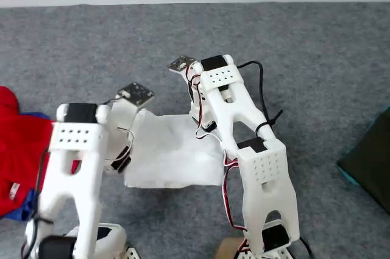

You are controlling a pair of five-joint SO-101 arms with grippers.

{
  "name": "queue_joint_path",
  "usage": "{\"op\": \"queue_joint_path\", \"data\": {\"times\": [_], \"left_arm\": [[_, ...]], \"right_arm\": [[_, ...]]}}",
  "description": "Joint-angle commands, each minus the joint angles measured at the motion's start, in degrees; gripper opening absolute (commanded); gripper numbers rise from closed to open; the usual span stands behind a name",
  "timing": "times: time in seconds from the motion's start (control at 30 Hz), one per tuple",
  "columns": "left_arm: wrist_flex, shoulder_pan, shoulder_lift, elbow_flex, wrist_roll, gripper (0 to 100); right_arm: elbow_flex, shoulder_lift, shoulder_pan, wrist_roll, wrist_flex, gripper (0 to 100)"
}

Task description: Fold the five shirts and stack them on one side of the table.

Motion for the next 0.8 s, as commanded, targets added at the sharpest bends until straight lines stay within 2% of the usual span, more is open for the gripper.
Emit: {"op": "queue_joint_path", "data": {"times": [0.0, 0.2, 0.43, 0.53, 0.77], "left_arm": [[1.1, -0.4, -6.9, -2.6, 1.7, 14], [-1.3, -0.4, -9.5, -2.5, 2.5, 15], [-20.4, 0.0, -9.1, -2.2, 14.7, 15], [-25.7, 0.2, -4.7, -2.6, 17.4, 14], [-26.5, 4.0, 7.6, -5.9, 17.6, 11]], "right_arm": [[-3.1, -1.2, 0.5, 0.6, -0.1, 0.9], [-3.1, -1.2, 0.5, 0.6, 0.0, 0.9], [-3.1, -1.2, 0.2, 0.6, -0.2, 0.9], [-3.1, -1.2, 0.2, 0.6, -0.2, 0.9], [-3.1, -1.2, 0.2, 0.5, 0.0, 0.9]]}}
